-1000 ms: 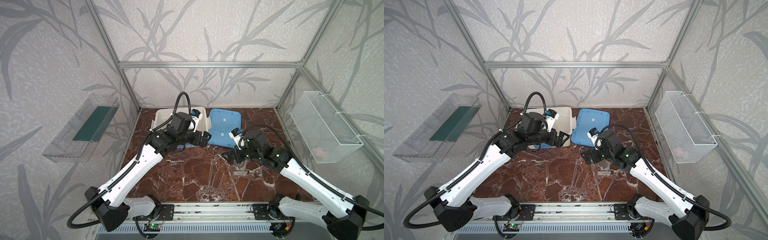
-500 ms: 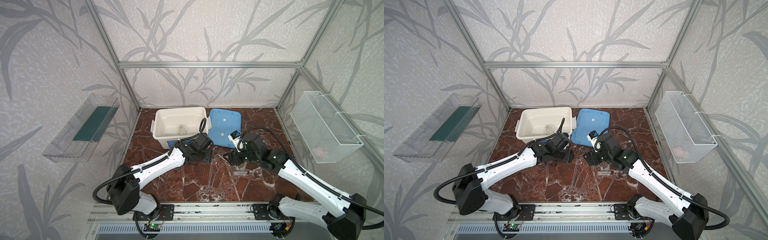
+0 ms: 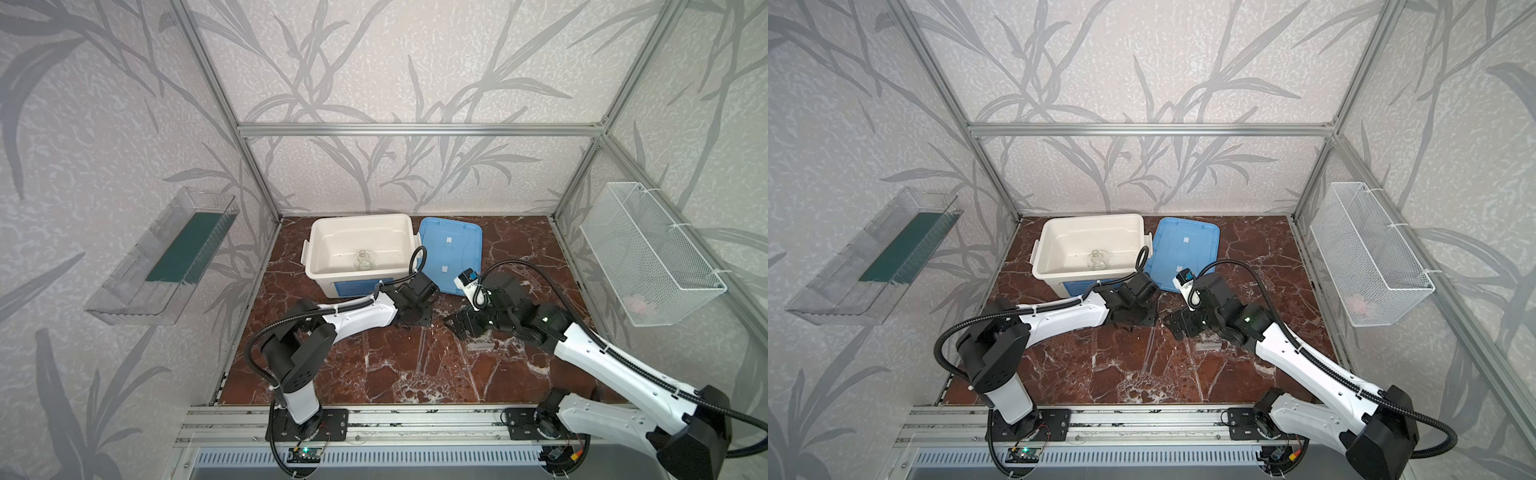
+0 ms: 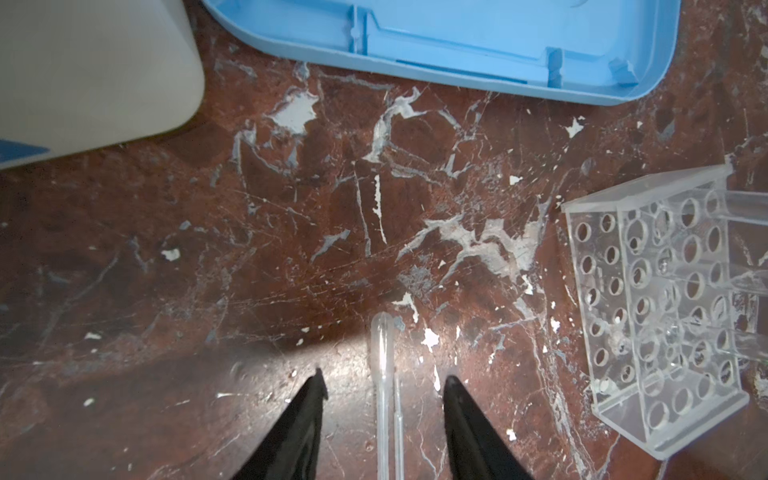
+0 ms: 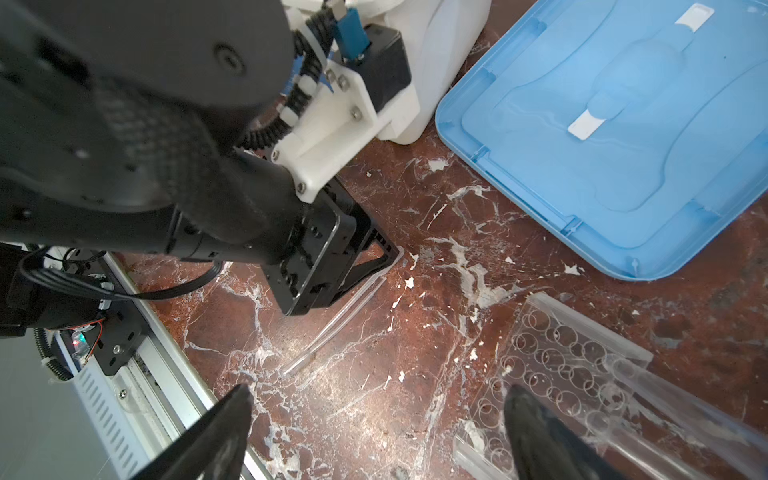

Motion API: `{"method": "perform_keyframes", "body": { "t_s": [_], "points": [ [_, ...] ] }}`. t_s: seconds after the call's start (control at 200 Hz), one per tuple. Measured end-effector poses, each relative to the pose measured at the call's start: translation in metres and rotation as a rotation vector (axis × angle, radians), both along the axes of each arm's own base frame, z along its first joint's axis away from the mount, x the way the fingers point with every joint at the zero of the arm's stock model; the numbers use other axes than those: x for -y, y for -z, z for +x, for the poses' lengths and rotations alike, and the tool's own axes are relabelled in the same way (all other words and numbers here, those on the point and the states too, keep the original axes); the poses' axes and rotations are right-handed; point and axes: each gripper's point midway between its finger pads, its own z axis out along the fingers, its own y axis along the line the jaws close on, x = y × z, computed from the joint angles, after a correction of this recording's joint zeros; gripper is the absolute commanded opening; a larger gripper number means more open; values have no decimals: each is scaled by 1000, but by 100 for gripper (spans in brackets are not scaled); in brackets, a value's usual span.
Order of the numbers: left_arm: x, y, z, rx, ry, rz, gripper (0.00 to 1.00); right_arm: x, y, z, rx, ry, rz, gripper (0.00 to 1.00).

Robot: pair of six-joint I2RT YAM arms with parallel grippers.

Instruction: Organize the chemistry lab equipment

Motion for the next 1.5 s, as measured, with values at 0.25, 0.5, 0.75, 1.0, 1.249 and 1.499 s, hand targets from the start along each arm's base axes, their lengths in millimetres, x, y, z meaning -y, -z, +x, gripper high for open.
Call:
{"method": "perform_keyframes", "body": {
  "t_s": [0.25, 0.5, 0.75, 1.0, 1.249, 1.499],
  "points": [
    [2, 17, 1, -6, 1, 26, 42, 0, -8, 0, 24, 0, 20, 93],
    [0, 35, 1, -7, 14, 80, 39, 2, -13, -1, 45, 3, 35, 94],
    [-5, 36, 6, 38, -1, 113, 27, 3, -17, -1, 59, 8, 41, 94],
    [-9, 38, 4, 50, 2, 141, 8, 3, -17, 0, 60, 8, 42, 94],
    [-15, 36, 4, 63, -11, 161, 0, 1, -13, 2, 56, 8, 39, 94],
    [-37, 5, -16, 71, -18, 137, 1, -5, -14, 5, 62, 0, 56, 94]
  ]
}}
